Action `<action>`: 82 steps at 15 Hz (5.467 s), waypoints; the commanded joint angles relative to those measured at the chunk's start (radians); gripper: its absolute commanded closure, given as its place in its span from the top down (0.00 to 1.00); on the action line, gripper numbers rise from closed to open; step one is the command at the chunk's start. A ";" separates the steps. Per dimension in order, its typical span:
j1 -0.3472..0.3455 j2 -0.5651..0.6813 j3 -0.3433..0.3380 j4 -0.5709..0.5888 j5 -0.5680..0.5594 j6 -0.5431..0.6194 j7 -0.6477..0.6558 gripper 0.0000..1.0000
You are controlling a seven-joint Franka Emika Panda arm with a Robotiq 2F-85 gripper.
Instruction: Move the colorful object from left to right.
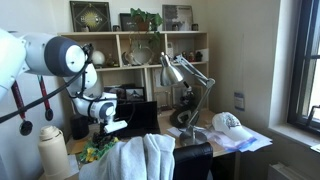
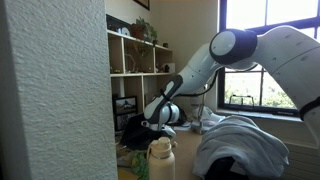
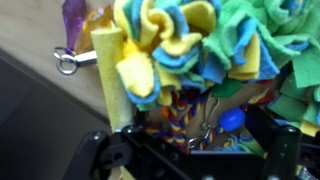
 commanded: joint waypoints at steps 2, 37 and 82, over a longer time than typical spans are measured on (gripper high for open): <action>-0.012 0.017 0.011 0.010 -0.020 0.026 0.020 0.78; -0.058 -0.435 0.062 -0.154 0.133 -0.079 -0.024 0.02; -0.126 -0.397 -0.355 -0.160 -0.443 0.179 0.794 1.00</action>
